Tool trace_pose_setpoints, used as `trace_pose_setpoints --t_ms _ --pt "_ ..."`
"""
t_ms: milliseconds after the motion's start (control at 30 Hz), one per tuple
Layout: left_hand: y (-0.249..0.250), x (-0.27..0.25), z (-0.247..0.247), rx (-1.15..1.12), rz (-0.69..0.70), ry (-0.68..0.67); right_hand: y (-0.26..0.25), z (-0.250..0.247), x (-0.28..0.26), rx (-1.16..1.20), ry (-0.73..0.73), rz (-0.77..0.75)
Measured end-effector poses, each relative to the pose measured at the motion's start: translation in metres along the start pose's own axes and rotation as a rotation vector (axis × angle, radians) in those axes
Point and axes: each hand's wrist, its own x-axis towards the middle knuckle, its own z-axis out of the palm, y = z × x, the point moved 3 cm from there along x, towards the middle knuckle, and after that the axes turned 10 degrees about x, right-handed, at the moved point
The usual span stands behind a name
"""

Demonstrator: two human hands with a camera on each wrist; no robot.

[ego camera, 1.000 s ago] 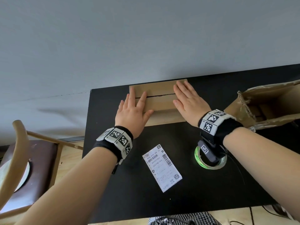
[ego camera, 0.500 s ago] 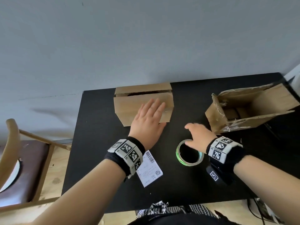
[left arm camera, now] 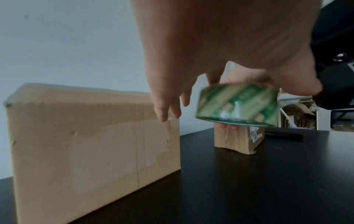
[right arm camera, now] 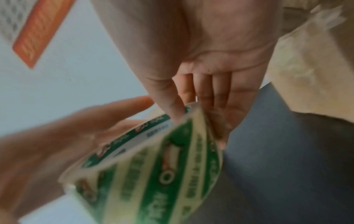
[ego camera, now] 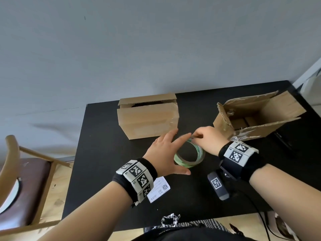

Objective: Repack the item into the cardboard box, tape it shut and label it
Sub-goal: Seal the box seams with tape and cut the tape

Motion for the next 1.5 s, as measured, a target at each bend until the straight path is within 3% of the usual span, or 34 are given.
trace_pose_setpoints --t_ms 67,200,267,433,533,633,733,967,1133,1200,1333,1500 --pt "0.002 -0.004 -0.011 -0.034 -0.012 0.116 -0.015 -0.006 0.0 0.13 0.031 -0.007" --pt "-0.007 -0.009 -0.041 -0.151 -0.091 0.522 -0.039 -0.012 0.002 0.574 0.056 0.079" --pt "-0.013 -0.008 -0.053 -0.215 -0.099 0.598 -0.051 -0.015 0.002 0.742 0.058 0.08" --pt "-0.033 -0.002 -0.07 -0.487 -0.254 0.545 -0.07 -0.026 -0.001 0.921 0.061 0.014" --pt "-0.044 0.003 -0.077 -0.715 -0.32 0.57 -0.081 -0.027 -0.003 0.867 0.027 -0.118" --pt "-0.044 0.003 -0.079 -1.007 -0.373 0.489 -0.092 -0.021 -0.005 0.795 -0.009 -0.217" --pt "-0.04 0.001 -0.077 -1.168 -0.361 0.4 -0.099 -0.018 -0.002 0.842 0.036 -0.22" --pt "-0.038 -0.007 -0.077 -1.198 -0.363 0.317 -0.114 -0.019 0.005 0.775 0.067 -0.294" --pt "-0.05 -0.016 -0.088 -0.845 -0.309 0.355 -0.121 -0.019 0.007 0.715 0.103 -0.313" --pt "-0.061 -0.017 -0.091 -0.675 -0.367 0.434 -0.122 -0.018 0.009 0.709 0.137 -0.306" --pt "-0.073 -0.023 -0.098 -0.648 -0.379 0.674 -0.126 -0.013 0.011 0.663 0.117 -0.295" --pt "-0.073 -0.025 -0.103 -0.606 -0.327 0.708 -0.135 -0.008 0.008 0.54 0.075 -0.361"
